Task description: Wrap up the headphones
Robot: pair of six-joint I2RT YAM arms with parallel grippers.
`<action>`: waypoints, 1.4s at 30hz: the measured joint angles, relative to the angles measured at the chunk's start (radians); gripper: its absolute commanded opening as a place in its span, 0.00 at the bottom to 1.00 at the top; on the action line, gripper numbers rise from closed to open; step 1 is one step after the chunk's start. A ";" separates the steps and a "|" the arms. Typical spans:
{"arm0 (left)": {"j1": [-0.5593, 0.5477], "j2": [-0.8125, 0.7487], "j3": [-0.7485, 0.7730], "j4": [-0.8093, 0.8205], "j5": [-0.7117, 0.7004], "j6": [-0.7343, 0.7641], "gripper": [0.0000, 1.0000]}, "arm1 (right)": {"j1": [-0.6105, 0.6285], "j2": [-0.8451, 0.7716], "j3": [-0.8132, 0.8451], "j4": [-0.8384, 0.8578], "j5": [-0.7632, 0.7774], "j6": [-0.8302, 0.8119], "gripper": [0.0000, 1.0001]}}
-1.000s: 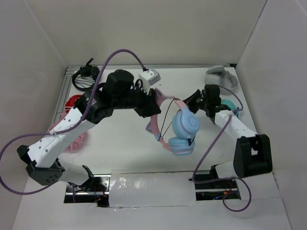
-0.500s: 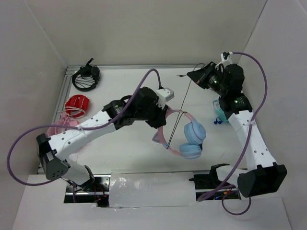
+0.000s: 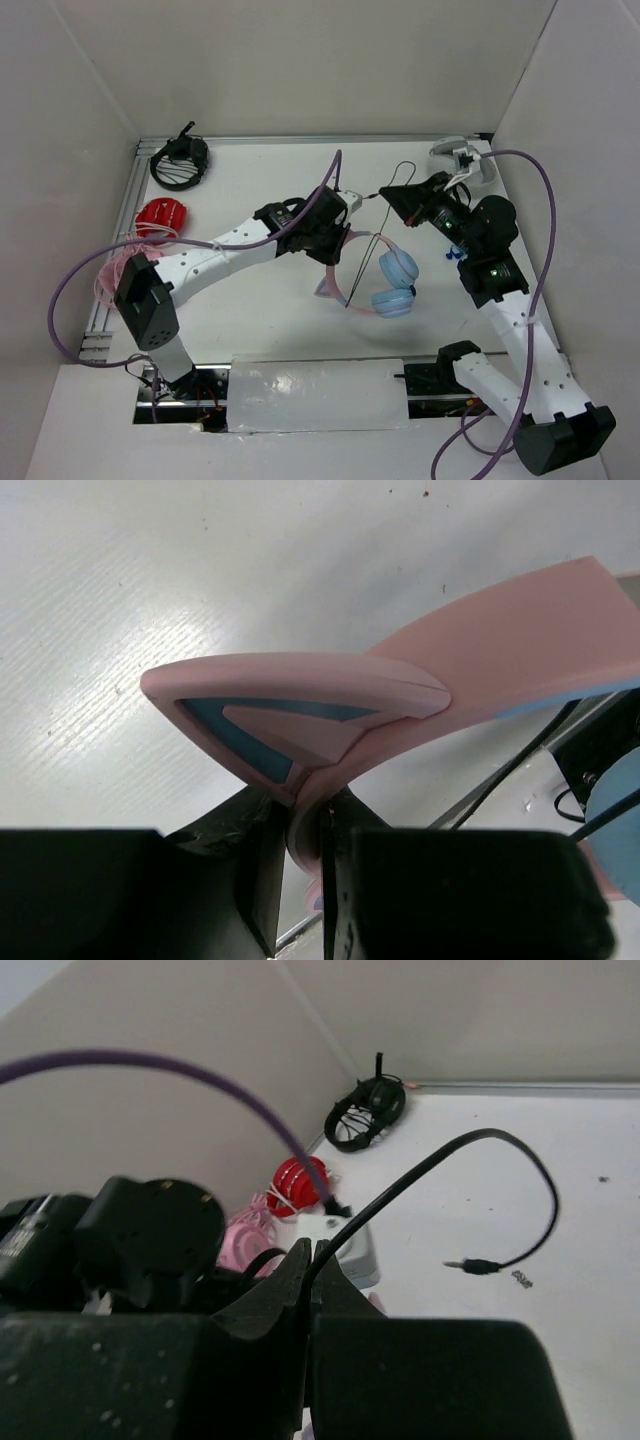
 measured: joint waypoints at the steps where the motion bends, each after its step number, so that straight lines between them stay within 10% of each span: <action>1: 0.004 0.016 0.015 -0.007 -0.003 -0.004 0.00 | 0.011 -0.016 -0.020 0.022 -0.012 -0.010 0.00; 14: 0.087 0.095 0.131 -0.040 0.064 -0.020 0.00 | 0.198 -0.154 -0.071 0.029 -0.245 -0.380 0.18; 23: 0.160 0.168 0.139 -0.125 0.032 -0.023 0.00 | 0.398 -0.072 0.090 -0.306 -0.486 -0.907 0.09; 28: 0.174 0.166 0.220 -0.138 0.053 -0.019 0.00 | 0.488 -0.020 0.047 -0.348 -0.362 -0.948 0.16; 38: 0.181 0.109 0.394 -0.144 0.027 0.004 0.00 | 0.597 -0.142 -0.152 -0.237 0.062 -0.711 0.72; 42: 0.191 0.108 0.451 -0.159 0.021 0.003 0.00 | 0.634 -0.204 -0.163 -0.204 0.182 -0.597 0.78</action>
